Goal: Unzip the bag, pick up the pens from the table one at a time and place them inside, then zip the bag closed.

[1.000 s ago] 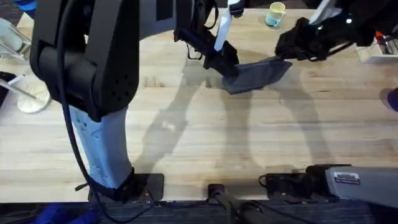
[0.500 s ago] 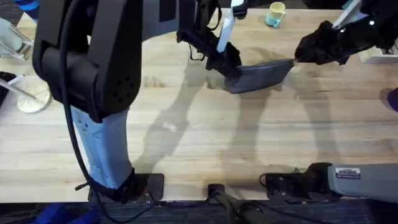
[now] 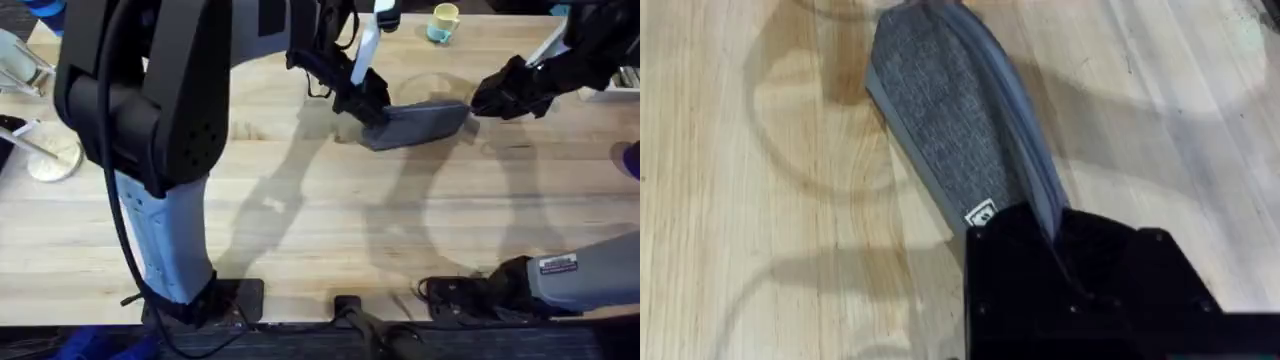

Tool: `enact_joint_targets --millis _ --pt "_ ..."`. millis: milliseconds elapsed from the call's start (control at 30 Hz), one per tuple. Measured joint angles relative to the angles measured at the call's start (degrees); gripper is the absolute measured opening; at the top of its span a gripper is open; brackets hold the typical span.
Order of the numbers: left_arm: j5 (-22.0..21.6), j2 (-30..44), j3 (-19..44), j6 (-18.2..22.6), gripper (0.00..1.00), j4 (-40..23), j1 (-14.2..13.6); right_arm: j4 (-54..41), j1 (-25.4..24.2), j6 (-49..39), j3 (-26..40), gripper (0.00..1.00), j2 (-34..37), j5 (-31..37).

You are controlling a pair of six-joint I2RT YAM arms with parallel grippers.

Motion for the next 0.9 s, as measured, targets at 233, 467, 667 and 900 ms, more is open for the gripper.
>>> enact_joint_targets --millis 233,467,667,900 --pt "-0.17 0.00 0.00 0.00 0.045 0.18 0.00 2.25 0.00 -0.02 0.00 0.033 0.33 -0.28" --pt "-0.44 0.00 0.00 0.00 0.044 -0.58 0.05 3.47 -0.31 -0.34 0.00 0.342 -2.33 2.32" --pt "-0.57 0.00 -0.04 0.00 0.044 -0.96 0.50 2.80 -1.58 -1.05 0.00 0.992 -10.21 6.71" --pt "-0.57 0.00 -0.04 0.00 0.044 -0.94 0.50 -3.70 3.76 -4.08 0.00 0.997 -22.09 7.81"
